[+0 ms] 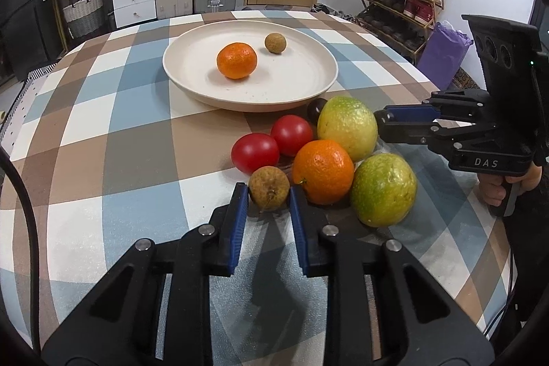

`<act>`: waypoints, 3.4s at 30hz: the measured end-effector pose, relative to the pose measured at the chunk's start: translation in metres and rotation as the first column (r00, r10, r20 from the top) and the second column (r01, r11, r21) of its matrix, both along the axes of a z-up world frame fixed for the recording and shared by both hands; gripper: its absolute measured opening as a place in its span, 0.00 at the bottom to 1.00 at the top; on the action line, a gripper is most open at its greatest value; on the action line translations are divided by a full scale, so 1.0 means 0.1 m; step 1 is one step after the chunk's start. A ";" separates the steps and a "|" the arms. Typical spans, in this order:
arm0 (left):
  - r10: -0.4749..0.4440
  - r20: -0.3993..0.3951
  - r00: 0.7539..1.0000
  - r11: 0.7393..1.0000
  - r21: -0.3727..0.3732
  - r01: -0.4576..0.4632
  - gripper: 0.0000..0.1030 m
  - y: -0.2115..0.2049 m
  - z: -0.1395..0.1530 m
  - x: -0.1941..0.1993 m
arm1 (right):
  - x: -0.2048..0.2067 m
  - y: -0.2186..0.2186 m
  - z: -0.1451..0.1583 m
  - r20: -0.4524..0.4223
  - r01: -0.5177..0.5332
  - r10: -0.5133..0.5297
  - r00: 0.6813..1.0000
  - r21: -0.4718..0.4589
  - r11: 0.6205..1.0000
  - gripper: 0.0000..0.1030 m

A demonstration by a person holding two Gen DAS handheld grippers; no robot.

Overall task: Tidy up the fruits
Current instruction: 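Grasp the small brown fruit with the left gripper while the right gripper holds the plum, then carry the brown fruit and plum over the plate with both grippers, then open both grippers to release the brown fruit and plum onto the plate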

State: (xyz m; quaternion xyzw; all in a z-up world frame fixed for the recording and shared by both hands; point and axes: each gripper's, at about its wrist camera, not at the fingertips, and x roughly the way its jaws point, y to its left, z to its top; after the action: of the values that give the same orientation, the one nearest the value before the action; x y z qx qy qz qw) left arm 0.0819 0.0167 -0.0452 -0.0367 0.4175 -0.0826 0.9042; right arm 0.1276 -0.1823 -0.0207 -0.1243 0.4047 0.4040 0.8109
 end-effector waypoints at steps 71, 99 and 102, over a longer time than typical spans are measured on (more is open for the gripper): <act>0.139 0.211 0.968 0.989 0.010 -0.145 0.21 0.23 0.29 0.82 | 0.58 0.22 0.21 0.049 0.192 -0.202 0.978 0.156 0.969 0.27; 0.147 0.221 0.964 0.988 0.007 -0.152 0.21 0.25 0.26 0.76 | 0.55 0.20 0.19 0.115 0.233 -0.252 0.961 0.160 0.959 0.49; 0.152 0.232 0.961 0.987 0.006 -0.158 0.22 0.26 0.28 0.74 | 0.55 0.16 0.19 0.105 0.237 -0.257 0.961 0.173 0.956 0.61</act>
State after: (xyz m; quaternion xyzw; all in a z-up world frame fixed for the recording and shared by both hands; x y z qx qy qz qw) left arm 0.1559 0.0423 -0.0171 -0.0482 0.3063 -0.0101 0.9507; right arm 0.1824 -0.1661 -0.0014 -0.0330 0.3317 0.3215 0.8863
